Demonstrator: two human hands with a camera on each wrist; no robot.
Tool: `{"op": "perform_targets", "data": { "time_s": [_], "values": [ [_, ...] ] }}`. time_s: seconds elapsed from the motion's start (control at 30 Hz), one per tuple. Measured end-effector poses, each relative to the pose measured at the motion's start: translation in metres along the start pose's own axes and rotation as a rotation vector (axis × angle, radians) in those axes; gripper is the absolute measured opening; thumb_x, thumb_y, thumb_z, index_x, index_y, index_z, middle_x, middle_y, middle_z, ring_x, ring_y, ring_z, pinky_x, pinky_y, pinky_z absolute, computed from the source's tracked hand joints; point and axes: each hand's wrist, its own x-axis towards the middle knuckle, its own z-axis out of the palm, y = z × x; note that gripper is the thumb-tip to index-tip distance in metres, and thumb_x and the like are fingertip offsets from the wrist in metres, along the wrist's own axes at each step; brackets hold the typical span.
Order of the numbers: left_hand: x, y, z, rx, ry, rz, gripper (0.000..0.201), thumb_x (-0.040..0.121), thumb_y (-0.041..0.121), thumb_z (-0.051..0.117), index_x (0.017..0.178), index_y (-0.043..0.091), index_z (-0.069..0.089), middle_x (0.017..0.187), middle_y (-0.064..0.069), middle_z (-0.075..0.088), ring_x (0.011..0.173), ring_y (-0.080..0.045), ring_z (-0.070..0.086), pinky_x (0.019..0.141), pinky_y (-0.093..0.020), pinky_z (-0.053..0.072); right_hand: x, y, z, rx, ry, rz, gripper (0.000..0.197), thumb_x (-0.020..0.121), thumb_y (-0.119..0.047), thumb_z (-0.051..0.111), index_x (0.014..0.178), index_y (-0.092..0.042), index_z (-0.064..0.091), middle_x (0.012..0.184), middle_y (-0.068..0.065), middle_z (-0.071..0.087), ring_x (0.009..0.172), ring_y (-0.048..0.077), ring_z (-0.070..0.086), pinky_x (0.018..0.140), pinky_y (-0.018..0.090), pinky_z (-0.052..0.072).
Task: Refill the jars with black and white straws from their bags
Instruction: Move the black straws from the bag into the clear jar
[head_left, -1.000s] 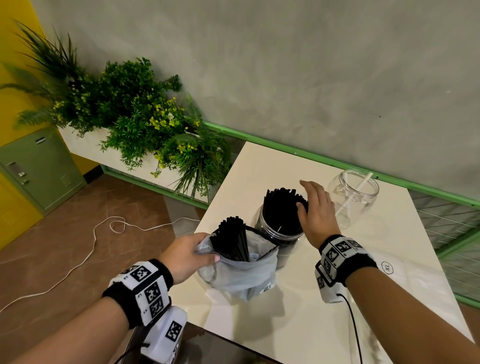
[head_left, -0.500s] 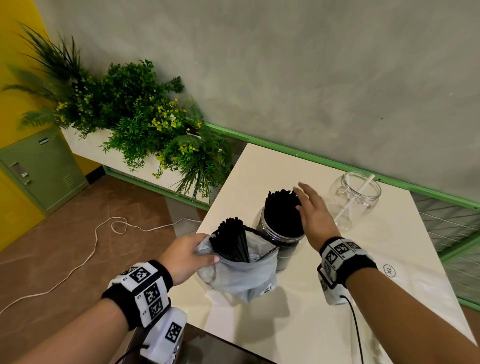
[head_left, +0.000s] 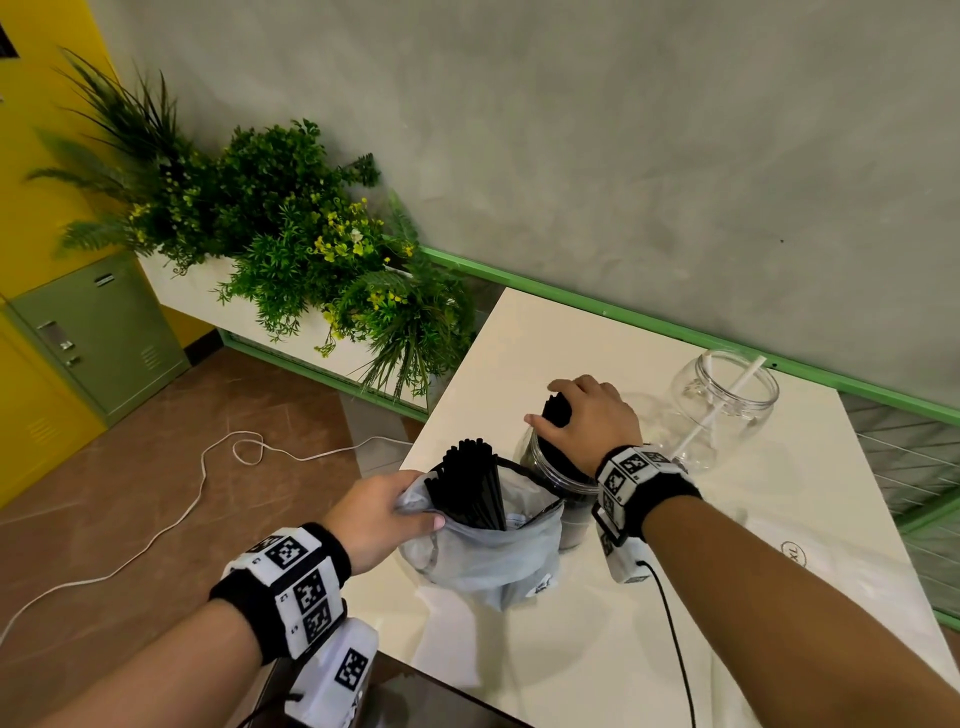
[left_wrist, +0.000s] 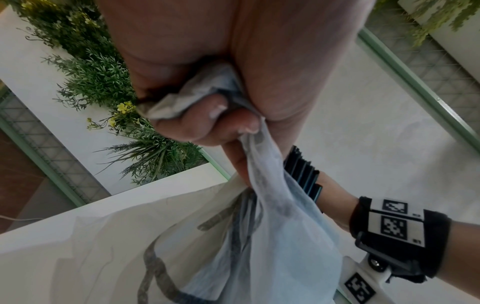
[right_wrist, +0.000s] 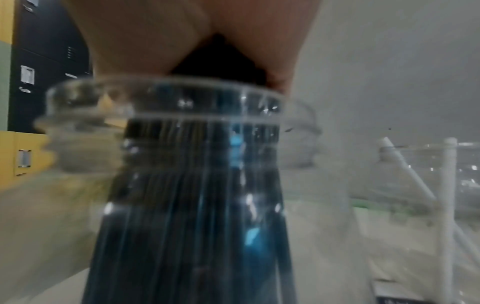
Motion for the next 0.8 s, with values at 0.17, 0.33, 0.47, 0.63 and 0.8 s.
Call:
{"op": "perform_targets", "data": {
  "time_s": [0.17,0.33,0.47,0.63,0.8],
  "values": [
    [0.001,-0.002,0.0,-0.013,0.0,-0.001,0.047,0.061,0.056,0.064,0.1,0.028,0.067,0.094,0.008,0.072,0.093,-0.01,0.066,0.087,-0.045,0.05,0.0,0.003,0.003,0.187,0.314,-0.044,0.027,0.085,-0.039,0.061,0.101,-0.018,0.065,0.101,0.002,0.061,0.097,0.03,0.052,0.077,0.041,0.047],
    [0.002,-0.003,-0.001,-0.011,-0.001,-0.006,0.043,0.064,0.052,0.066,0.1,0.03,0.067,0.094,0.012,0.072,0.094,-0.007,0.065,0.087,-0.044,0.05,0.005,0.017,-0.009,0.133,0.17,-0.002,0.046,0.085,-0.041,0.06,0.129,-0.029,0.051,0.129,-0.003,0.052,0.12,0.027,0.042,0.096,0.045,0.039],
    [0.004,-0.002,0.0,-0.006,-0.002,-0.003,0.041,0.065,0.049,0.067,0.101,0.029,0.067,0.095,0.011,0.072,0.094,-0.007,0.065,0.088,-0.043,0.05,0.008,0.023,-0.008,0.123,-0.023,-0.054,0.034,0.091,-0.043,0.052,0.122,-0.028,0.056,0.116,-0.001,0.06,0.107,0.024,0.054,0.085,0.035,0.047],
    [0.004,-0.005,0.0,-0.011,-0.007,0.001,0.045,0.063,0.055,0.065,0.101,0.031,0.067,0.096,0.011,0.072,0.095,-0.008,0.065,0.088,-0.045,0.05,0.011,0.019,-0.008,0.145,0.235,-0.163,0.024,0.093,-0.028,0.056,0.109,-0.012,0.061,0.105,0.006,0.061,0.099,0.029,0.051,0.083,0.037,0.044],
    [0.005,-0.007,-0.001,0.014,-0.009,0.002,0.046,0.064,0.057,0.064,0.103,0.033,0.066,0.097,0.013,0.071,0.095,-0.007,0.065,0.087,-0.044,0.05,0.019,0.021,-0.009,0.081,0.012,-0.099,0.041,0.094,-0.04,0.049,0.131,-0.022,0.05,0.134,0.005,0.049,0.118,0.028,0.046,0.096,0.042,0.042]
  ]
}}
